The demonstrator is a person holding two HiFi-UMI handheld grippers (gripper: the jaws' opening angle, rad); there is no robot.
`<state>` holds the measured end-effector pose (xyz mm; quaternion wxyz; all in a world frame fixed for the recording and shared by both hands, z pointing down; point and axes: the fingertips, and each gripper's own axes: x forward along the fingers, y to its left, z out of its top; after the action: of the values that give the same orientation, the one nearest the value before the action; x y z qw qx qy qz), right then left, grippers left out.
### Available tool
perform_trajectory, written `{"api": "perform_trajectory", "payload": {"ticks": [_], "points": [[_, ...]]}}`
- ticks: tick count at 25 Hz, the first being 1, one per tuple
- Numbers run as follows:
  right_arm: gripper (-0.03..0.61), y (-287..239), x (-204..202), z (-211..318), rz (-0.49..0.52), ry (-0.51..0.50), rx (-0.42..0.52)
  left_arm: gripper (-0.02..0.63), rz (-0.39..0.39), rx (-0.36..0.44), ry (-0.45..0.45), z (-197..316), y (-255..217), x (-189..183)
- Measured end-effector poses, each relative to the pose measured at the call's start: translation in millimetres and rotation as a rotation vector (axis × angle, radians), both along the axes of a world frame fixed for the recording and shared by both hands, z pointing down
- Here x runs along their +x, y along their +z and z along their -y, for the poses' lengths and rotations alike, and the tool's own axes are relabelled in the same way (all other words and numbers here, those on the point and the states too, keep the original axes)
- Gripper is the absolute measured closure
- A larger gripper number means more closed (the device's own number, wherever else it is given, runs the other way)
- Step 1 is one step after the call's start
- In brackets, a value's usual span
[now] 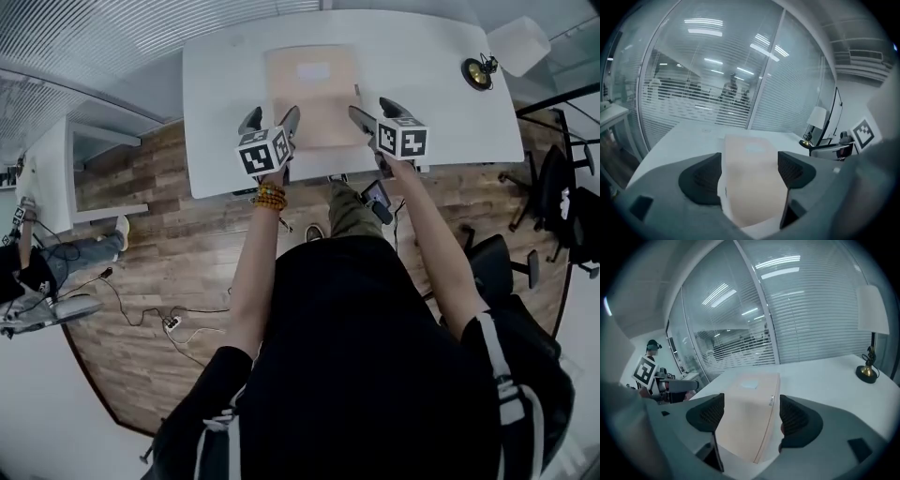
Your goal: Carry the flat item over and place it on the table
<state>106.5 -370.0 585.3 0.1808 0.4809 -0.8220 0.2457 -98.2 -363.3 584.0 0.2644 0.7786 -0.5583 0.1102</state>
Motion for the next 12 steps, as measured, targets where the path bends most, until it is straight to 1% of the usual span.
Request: {"api": "perform_trajectory", "payload": {"ticks": [3, 7, 9, 12], "points": [[0.206, -28, -8, -13, 0.010, -0.012, 0.104, 0.239, 0.041, 0.097, 0.033, -9, -29, 9], [0.206, -58, -24, -36, 0.084, -0.056, 0.224, 0.290, 0.008, 0.217, 0.051, -26, -70, 21], [0.206, -72, -29, -44, 0.090, -0.067, 0.284, 0.318, 0.021, 0.279, 0.056, -31, -87, 23], [0.207, -93, -37, -51, 0.077, -0.073, 0.361, 0.408, 0.060, 0.369, 0.067, -40, -105, 24]]}}
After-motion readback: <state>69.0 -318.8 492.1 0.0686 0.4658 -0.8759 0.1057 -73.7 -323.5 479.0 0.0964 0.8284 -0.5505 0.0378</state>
